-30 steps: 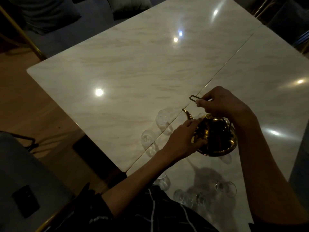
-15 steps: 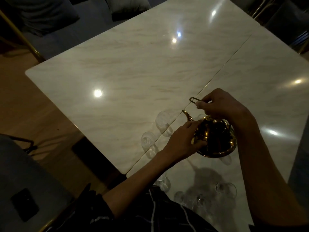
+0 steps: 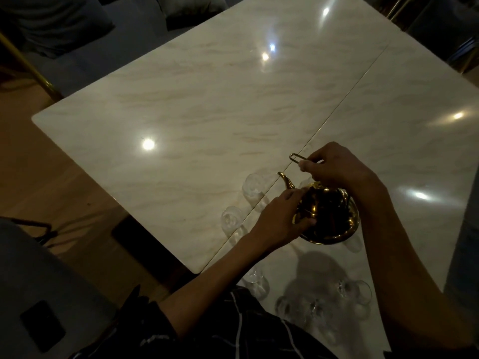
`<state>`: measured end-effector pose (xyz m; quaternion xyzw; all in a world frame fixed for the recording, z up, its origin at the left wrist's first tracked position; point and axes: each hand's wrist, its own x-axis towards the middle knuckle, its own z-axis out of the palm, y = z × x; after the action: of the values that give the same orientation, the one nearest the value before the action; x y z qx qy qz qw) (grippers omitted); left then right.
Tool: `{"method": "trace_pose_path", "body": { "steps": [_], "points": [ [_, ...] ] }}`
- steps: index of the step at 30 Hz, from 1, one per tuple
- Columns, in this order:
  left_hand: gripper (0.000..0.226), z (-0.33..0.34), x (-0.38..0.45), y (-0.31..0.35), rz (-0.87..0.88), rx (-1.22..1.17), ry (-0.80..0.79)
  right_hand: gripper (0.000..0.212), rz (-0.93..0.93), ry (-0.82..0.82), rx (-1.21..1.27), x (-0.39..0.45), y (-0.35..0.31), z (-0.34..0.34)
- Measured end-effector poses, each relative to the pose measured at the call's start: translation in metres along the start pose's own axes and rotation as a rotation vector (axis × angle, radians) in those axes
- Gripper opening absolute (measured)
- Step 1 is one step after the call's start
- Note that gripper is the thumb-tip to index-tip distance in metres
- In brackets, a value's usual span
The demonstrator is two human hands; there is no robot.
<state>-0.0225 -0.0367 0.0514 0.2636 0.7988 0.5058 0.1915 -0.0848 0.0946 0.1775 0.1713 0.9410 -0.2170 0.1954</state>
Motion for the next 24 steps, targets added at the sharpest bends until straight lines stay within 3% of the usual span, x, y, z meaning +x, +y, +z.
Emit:
{"method": "trace_pose_path", "body": {
  "steps": [24],
  "points": [
    [0.078,0.009,-0.042,-0.029,-0.180,0.094,-0.053,0.033,-0.059,-0.004,0.083,-0.012,0.023,0.073]
  ]
}}
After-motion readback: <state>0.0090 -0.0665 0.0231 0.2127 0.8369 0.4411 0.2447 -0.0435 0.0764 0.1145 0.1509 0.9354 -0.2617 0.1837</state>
